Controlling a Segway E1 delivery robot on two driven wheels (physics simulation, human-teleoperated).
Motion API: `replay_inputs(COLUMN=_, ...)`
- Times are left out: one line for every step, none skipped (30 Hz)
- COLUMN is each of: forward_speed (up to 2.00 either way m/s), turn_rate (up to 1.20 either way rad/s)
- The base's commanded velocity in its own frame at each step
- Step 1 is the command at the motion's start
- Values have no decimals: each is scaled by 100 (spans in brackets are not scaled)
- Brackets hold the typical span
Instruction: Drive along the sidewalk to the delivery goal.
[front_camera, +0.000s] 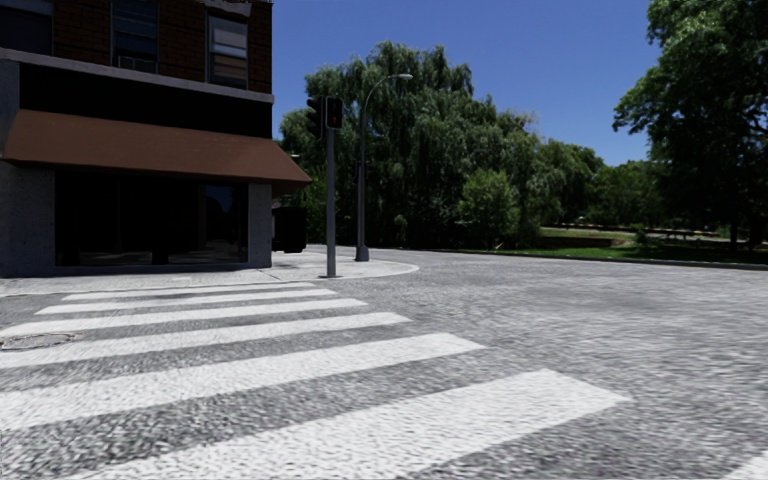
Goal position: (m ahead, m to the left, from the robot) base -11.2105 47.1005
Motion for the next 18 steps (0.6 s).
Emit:
replay_inputs(forward_speed=141, turn_rate=60)
replay_inputs(forward_speed=141, turn_rate=60)
replay_inputs(forward_speed=141, turn_rate=62)
replay_inputs(forward_speed=141, turn_rate=63)
replay_inputs(forward_speed=141, turn_rate=63)
replay_inputs(forward_speed=141, turn_rate=64)
replay_inputs(forward_speed=141, turn_rate=64)
replay_inputs(forward_speed=141, turn_rate=64)
replay_inputs(forward_speed=141, turn_rate=64)
replay_inputs(forward_speed=141, turn_rate=64)
replay_inputs(forward_speed=143, turn_rate=64)
replay_inputs(forward_speed=143, turn_rate=64)
replay_inputs(forward_speed=146, turn_rate=64)
replay_inputs(forward_speed=147, turn_rate=64)
replay_inputs(forward_speed=147, turn_rate=64)
replay_inputs(forward_speed=148, turn_rate=64)
replay_inputs(forward_speed=148, turn_rate=64)
replay_inputs(forward_speed=149, turn_rate=64)
